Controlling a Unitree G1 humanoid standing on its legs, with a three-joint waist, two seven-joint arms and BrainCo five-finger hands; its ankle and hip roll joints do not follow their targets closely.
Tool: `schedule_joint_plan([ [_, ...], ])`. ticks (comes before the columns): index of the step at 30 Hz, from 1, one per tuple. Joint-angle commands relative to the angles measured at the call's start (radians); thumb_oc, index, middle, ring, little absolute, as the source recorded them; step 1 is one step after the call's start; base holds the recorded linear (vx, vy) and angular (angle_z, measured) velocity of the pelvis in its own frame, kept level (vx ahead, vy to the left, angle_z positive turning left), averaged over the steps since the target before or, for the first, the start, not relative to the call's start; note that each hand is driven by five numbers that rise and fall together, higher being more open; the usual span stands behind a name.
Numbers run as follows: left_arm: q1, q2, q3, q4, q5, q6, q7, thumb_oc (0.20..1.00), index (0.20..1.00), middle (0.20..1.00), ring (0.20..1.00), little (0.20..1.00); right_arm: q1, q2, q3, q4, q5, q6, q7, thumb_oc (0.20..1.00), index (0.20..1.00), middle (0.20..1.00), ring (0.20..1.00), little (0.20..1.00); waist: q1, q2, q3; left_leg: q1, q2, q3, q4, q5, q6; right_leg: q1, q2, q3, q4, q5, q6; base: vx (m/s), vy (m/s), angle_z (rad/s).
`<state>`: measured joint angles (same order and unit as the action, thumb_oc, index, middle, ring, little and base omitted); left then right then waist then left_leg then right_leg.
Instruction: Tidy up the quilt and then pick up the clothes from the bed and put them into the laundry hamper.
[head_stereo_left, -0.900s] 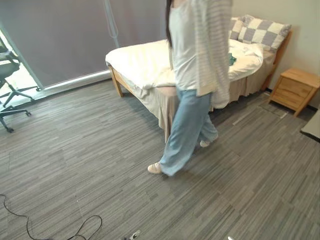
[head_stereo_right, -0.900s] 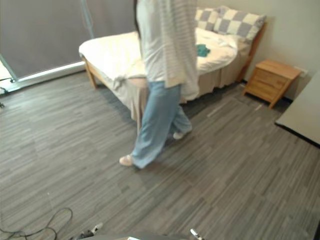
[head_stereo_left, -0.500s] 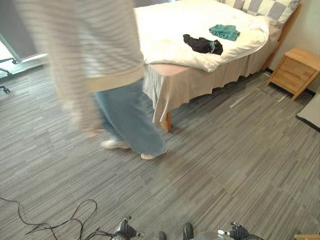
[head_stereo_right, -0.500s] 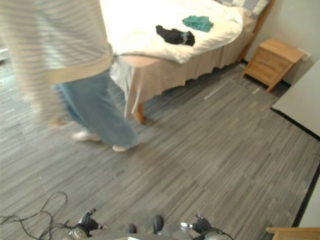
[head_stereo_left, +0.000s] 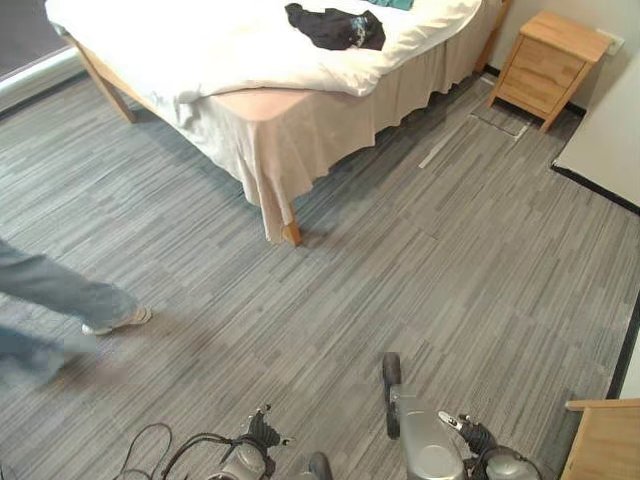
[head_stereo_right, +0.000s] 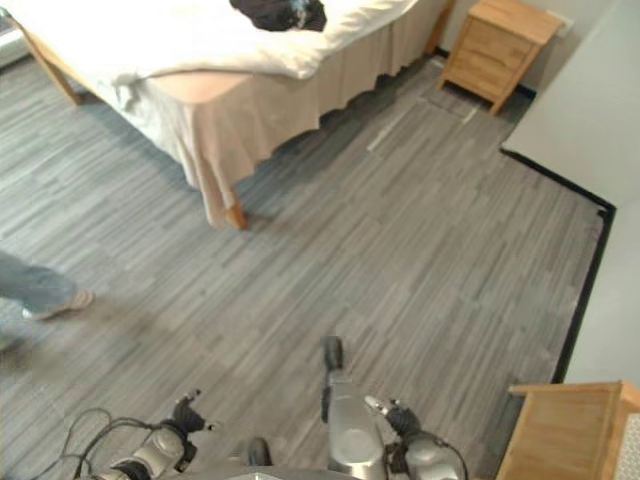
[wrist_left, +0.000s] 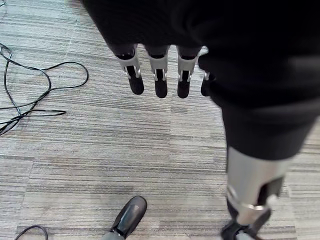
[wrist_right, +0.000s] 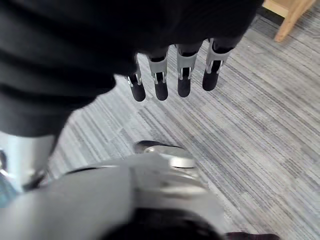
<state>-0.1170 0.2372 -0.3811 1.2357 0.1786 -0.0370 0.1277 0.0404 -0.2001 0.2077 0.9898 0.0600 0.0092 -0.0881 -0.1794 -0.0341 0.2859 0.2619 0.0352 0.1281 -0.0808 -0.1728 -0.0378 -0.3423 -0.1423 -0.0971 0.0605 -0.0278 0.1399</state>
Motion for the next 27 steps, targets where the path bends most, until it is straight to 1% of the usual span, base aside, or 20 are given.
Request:
schedule_joint_plan([
  [1,-0.001,-0.004,0.001,0.018,0.045,-0.022,0.013,1.000,1.000,1.000,1.000,1.000,0.063,-0.029,0.057,0.025,0.010,0.003,-0.003,1.000,1.000,1.000,1.000,1.000,-0.029,0.044,-0.059,0.085,0.094,-0.079,0.107,-0.068,-0.050,0.087,0.041,-0.014,-0.007,0.077,0.016,0.44,-0.281,0.24],
  [2,0.002,-0.005,0.006,0.014,0.039,-0.022,0.016,1.000,1.000,1.000,1.000,1.000,0.062,-0.039,0.059,0.028,-0.002,0.000,0.000,1.000,1.000,1.000,1.000,1.000,-0.029,0.058,-0.063,0.063,0.113,-0.078,0.207,0.001,-0.067,0.109,0.064,-0.021,0.002,0.067,-0.006,0.62,-0.551,0.19],
  [3,0.001,0.011,0.008,-0.043,0.010,-0.023,0.014,1.000,1.000,1.000,1.000,1.000,0.044,-0.067,0.071,0.016,-0.017,-0.004,-0.005,1.000,1.000,1.000,1.000,1.000,0.022,0.031,-0.030,-0.128,0.112,-0.132,0.636,0.201,-0.075,0.246,0.094,-0.021,-0.053,0.036,-0.080,0.44,-0.465,-0.07],
  [5,-0.019,0.018,0.014,-0.069,-0.014,-0.022,0.021,1.000,1.000,1.000,1.000,1.000,0.028,-0.078,0.080,-0.006,-0.019,-0.010,-0.009,1.000,1.000,1.000,1.000,1.000,0.044,0.005,-0.013,-0.163,0.089,-0.153,0.737,0.234,-0.068,0.295,0.089,-0.015,-0.074,0.030,-0.100,0.43,-0.402,-0.53],
  [6,-0.028,0.022,0.014,-0.113,-0.038,-0.027,0.043,1.000,1.000,1.000,1.000,1.000,-0.002,-0.096,0.094,-0.023,-0.030,-0.007,-0.019,1.000,1.000,1.000,1.000,1.000,0.098,-0.040,0.019,-0.292,0.064,-0.137,0.874,0.170,-0.044,0.367,0.069,0.006,-0.098,0.008,-0.107,0.39,-0.303,-0.56],
  [7,-0.029,0.023,0.014,-0.113,-0.038,-0.027,0.043,1.000,1.000,1.000,1.000,1.000,-0.003,-0.095,0.093,-0.023,-0.030,-0.007,-0.019,1.000,1.000,1.000,1.000,1.000,0.098,-0.044,0.018,-0.296,0.061,-0.137,0.874,0.174,-0.043,0.365,0.066,0.006,-0.098,0.010,-0.107,0.54,-0.209,-0.54],
  [8,-0.020,0.021,0.032,-0.138,-0.072,-0.033,0.052,1.000,1.000,1.000,1.000,1.000,-0.023,-0.100,0.103,-0.026,-0.051,0.000,-0.023,1.000,1.000,1.000,1.000,1.000,0.150,-0.049,0.029,-0.399,0.049,-0.097,0.844,0.126,-0.038,0.439,0.071,0.032,-0.124,-0.024,-0.105,0.49,-0.042,-0.46],
  [10,-0.012,0.019,0.042,-0.151,-0.091,-0.035,0.056,1.000,1.000,1.000,1.000,1.000,-0.027,-0.102,0.112,-0.033,-0.063,0.001,-0.021,1.000,1.000,1.000,1.000,1.000,0.171,-0.049,0.023,-0.429,0.038,-0.077,0.741,0.132,-0.034,0.462,0.070,0.046,-0.130,-0.039,-0.100,0.51,0.014,-0.45],
  [12,0.018,0.017,0.082,-0.164,-0.133,-0.039,0.061,1.000,1.000,1.000,1.000,1.000,-0.040,-0.113,0.114,-0.044,-0.070,0.000,-0.024,1.000,1.000,1.000,1.000,1.000,0.209,-0.018,-0.002,-0.446,0.022,0.006,0.352,0.150,-0.019,0.530,0.081,0.064,-0.146,-0.096,-0.077,0.60,0.110,-0.40],
  [14,0.019,0.019,0.085,-0.155,-0.126,-0.038,0.059,1.000,1.000,1.000,1.000,1.000,-0.047,-0.114,0.113,-0.042,-0.074,0.002,-0.028,1.000,1.000,1.000,1.000,1.000,0.214,-0.014,-0.008,-0.447,0.025,0.054,0.276,0.175,-0.024,0.554,0.089,0.054,-0.147,-0.117,-0.073,0.31,0.033,-0.23],
  [15,0.023,0.022,0.086,-0.146,-0.111,-0.034,0.057,1.000,1.000,1.000,1.000,1.000,-0.059,-0.113,0.112,-0.036,-0.081,0.003,-0.031,1.000,1.000,1.000,1.000,1.000,0.216,-0.011,-0.012,-0.459,0.043,0.143,0.248,0.200,-0.028,0.584,0.100,0.036,-0.147,-0.141,-0.074,0.45,0.038,-0.36],
  [16,0.029,0.023,0.091,-0.123,-0.099,-0.024,0.050,1.000,1.000,1.000,1.000,1.000,-0.075,-0.103,0.121,-0.021,-0.097,0.013,-0.028,1.000,1.000,1.000,1.000,1.000,0.220,-0.006,-0.033,-0.417,0.047,0.224,0.205,0.191,-0.001,0.597,0.117,0.029,-0.123,-0.158,-0.077,0.44,0.040,-0.48],
  [18,0.030,0.024,0.097,-0.094,-0.094,-0.017,0.050,1.000,1.000,1.000,1.000,1.000,-0.084,-0.095,0.133,-0.010,-0.110,0.013,-0.021,1.000,1.000,1.000,1.000,1.000,0.230,-0.016,-0.045,-0.396,0.026,0.208,0.189,0.180,0.019,0.595,0.112,0.027,-0.066,-0.163,-0.068,0.41,0.062,-0.12],
  [19,0.037,0.027,0.094,-0.053,-0.070,-0.013,0.041,1.000,1.000,1.000,1.000,1.000,-0.081,-0.069,0.135,0.009,-0.129,0.009,-0.015,1.000,1.000,1.000,1.000,1.000,0.236,-0.033,-0.056,-0.338,-0.005,0.192,0.150,0.151,0.049,0.557,0.102,-0.019,0.135,-0.139,0.004,0.52,0.080,0.15],
  [20,0.035,0.027,0.096,-0.039,-0.064,-0.008,0.036,1.000,1.000,1.000,1.000,1.000,-0.086,-0.061,0.140,0.004,-0.133,0.010,-0.004,1.000,1.000,1.000,1.000,1.000,0.228,-0.037,-0.050,-0.302,-0.021,0.186,0.147,0.127,0.070,0.502,0.066,-0.034,0.255,-0.051,0.073,0.46,0.067,0.36],
  [21,0.031,0.029,0.097,-0.035,-0.061,-0.006,0.037,1.000,1.000,1.000,1.000,1.000,-0.093,-0.051,0.138,-0.002,-0.132,0.010,-0.004,1.000,1.000,1.000,1.000,1.000,0.216,-0.032,-0.042,-0.272,-0.018,0.171,0.132,0.120,0.078,0.434,0.045,-0.032,0.375,0.034,0.108,0.32,0.010,0.40],
  [22,0.029,0.038,0.098,-0.032,-0.062,0.001,0.039,1.000,1.000,1.000,1.000,1.000,-0.092,-0.046,0.138,-0.012,-0.135,0.008,-0.003,1.000,1.000,1.000,1.000,1.000,0.202,-0.015,-0.029,-0.236,0.002,0.148,0.114,0.115,0.080,0.371,0.048,-0.017,0.466,0.088,0.117,0.32,-0.005,0.75],
  [24,0.025,0.041,0.103,-0.033,-0.070,-0.001,0.043,1.000,1.000,1.000,1.000,1.000,-0.093,-0.041,0.139,-0.014,-0.137,0.005,-0.008,1.000,1.000,1.000,1.000,1.000,0.190,-0.004,-0.017,-0.209,0.008,0.118,0.088,0.115,0.079,0.313,0.034,-0.013,0.531,0.068,0.104,0.28,-0.056,1.16],
  [25,0.013,0.047,0.097,-0.033,-0.069,-0.006,0.043,1.000,1.000,1.000,1.000,1.000,-0.094,-0.033,0.156,-0.011,-0.151,0.009,-0.009,1.000,1.000,1.000,1.000,1.000,0.181,-0.002,-0.014,-0.173,0.016,0.076,0.065,0.102,0.066,0.258,0.001,-0.023,0.447,0.023,0.064,0.22,-0.108,1.31],
  [27,0.003,0.046,0.082,-0.034,-0.067,-0.010,0.043,1.000,1.000,1.000,1.000,1.000,-0.091,-0.031,0.171,-0.007,-0.159,0.009,-0.011,1.000,1.000,1.000,1.000,1.000,0.165,-0.012,-0.010,-0.150,0.007,0.031,0.063,0.084,0.055,0.264,-0.014,-0.013,0.350,-0.020,0.044,0.34,-0.186,1.05],
])
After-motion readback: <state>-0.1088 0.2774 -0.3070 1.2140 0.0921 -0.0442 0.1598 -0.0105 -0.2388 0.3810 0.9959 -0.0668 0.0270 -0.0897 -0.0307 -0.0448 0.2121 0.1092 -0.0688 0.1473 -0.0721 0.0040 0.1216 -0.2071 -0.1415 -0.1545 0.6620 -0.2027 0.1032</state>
